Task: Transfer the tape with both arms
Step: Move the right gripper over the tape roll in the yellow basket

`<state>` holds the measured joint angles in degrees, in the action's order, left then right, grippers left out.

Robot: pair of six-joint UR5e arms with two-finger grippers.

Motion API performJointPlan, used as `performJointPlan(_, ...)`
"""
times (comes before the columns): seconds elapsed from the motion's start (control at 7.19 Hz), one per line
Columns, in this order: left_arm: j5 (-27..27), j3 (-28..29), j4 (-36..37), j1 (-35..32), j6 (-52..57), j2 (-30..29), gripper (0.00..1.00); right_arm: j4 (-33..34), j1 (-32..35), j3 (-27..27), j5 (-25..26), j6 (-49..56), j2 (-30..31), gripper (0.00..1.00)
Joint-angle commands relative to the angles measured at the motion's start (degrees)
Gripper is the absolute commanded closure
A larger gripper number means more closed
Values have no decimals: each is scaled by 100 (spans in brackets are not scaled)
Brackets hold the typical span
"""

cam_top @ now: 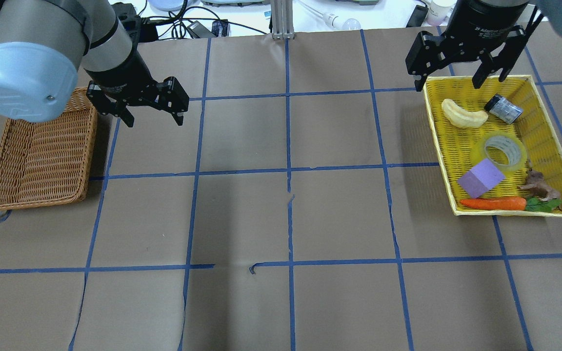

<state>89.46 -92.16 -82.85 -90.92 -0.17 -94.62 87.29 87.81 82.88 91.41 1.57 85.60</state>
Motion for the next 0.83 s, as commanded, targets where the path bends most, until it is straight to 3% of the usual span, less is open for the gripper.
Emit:
performJointPlan(0.0, 36, 5, -3, -4, 9, -12, 0, 226, -1, -18, 104, 133, -139, 0)
performJointPlan(0.14, 45, 5, -12, 4, 9, -12, 0, 271, 8, -53, 436, 177, -201, 0)
performJointPlan(0.42, 27, 5, -12, 4, 9, -12, 0, 376, -62, -71, 475, 694, -376, 0)
performJointPlan(0.7, 19, 5, -12, 4, 9, -3, 0, 630, -604, -1, 457, 1841, -622, 1)
